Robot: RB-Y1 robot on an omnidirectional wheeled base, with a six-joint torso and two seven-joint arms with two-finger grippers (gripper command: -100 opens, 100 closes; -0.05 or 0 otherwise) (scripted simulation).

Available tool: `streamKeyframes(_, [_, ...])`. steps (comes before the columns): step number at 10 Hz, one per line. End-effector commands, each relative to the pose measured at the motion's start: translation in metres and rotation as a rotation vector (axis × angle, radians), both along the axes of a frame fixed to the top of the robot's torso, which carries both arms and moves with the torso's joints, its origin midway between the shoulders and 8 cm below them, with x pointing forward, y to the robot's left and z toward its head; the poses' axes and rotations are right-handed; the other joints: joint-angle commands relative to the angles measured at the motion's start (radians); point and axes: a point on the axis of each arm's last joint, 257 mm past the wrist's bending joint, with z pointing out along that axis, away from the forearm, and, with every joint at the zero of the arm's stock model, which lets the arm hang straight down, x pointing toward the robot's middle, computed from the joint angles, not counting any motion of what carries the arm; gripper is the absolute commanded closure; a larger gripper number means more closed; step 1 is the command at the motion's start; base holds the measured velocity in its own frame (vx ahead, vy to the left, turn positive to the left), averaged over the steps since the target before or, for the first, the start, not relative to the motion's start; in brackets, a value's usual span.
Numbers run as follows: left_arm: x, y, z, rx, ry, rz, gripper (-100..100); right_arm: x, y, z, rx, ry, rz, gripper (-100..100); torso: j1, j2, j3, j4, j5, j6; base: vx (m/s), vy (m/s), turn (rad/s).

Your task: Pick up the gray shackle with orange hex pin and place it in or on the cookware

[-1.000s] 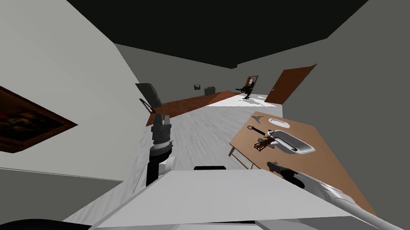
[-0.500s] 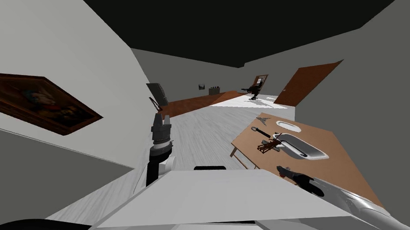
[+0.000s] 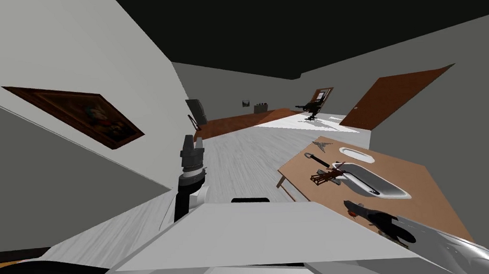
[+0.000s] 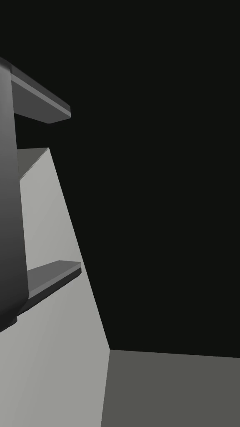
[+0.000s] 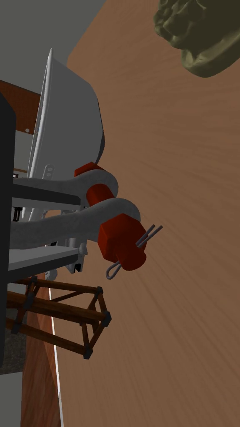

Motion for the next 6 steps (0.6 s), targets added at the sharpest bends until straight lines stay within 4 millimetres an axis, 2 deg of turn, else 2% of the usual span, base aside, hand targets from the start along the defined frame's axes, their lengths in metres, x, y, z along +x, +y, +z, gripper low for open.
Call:
streamKeyframes(1, [0.0,0.0,0.0,0.0,0.0,0.0,0,-0.004,-0.012,0.011,-0.006,-0.002,-0.024,100,0.0,0.0,0.0,0.0,0.0,0.0,-0.039,-0.016,0.141])
streamKeyframes(3, [0.0,0.0,0.0,0.0,0.0,0.0,0,-0.005,-0.028,0.028,-0.018,-0.01,-0.05,100,-0.002,-0.001,0.0,0.0,0.0,-0.001,-0.04,-0.052,0.153])
streamKeyframes(6, [0.0,0.0,0.0,0.0,0.0,0.0,0,-0.004,-0.052,0.053,-0.038,-0.028,-0.086,100,-0.005,-0.002,-0.001,0.001,-0.001,-0.002,-0.02,-0.095,0.132])
